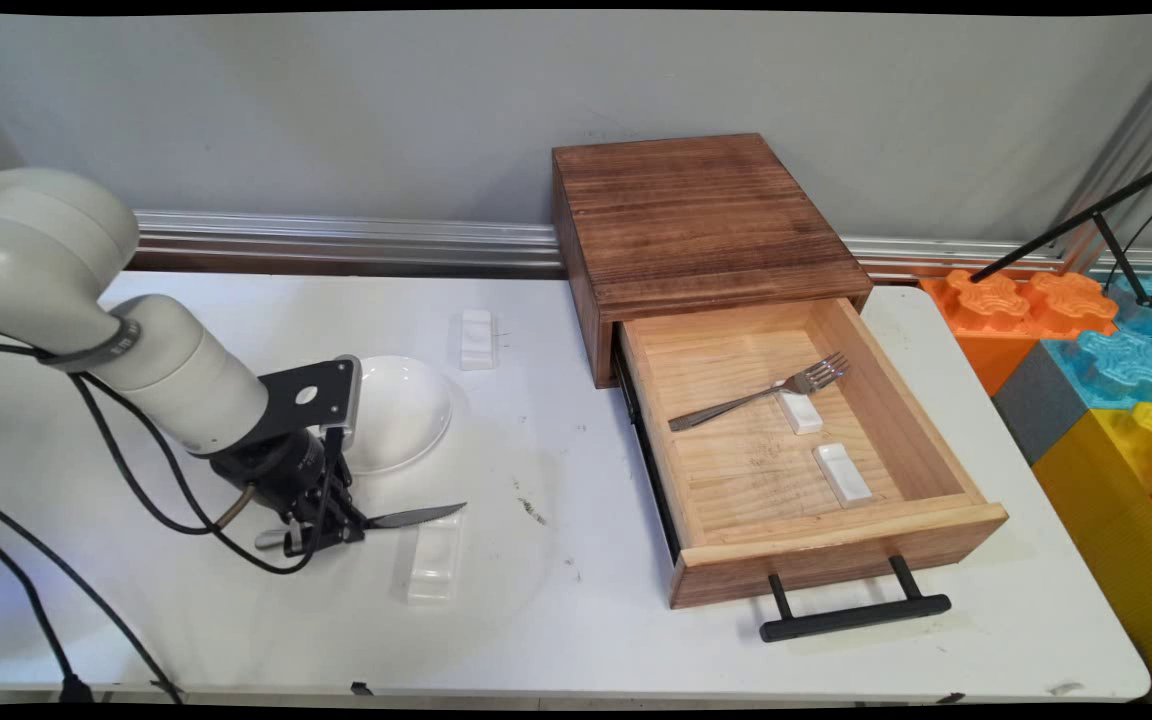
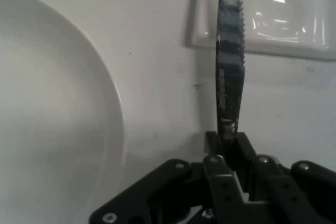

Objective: Place the picked object into the drawer

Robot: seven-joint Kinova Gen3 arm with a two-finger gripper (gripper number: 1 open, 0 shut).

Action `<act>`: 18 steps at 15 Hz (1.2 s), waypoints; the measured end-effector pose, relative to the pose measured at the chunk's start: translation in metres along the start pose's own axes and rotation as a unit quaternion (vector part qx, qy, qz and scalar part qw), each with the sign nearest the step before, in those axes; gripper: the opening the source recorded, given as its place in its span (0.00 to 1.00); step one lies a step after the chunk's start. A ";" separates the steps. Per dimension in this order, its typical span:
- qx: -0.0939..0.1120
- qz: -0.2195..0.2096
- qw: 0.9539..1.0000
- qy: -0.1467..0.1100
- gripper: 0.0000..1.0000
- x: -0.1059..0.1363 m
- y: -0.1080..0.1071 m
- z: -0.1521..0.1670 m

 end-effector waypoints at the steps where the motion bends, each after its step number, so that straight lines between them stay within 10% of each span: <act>1: -0.001 0.000 1.000 0.000 0.00 0.001 0.000 -0.003; 18: -0.015 0.002 1.000 0.002 0.00 0.080 -0.028 -0.095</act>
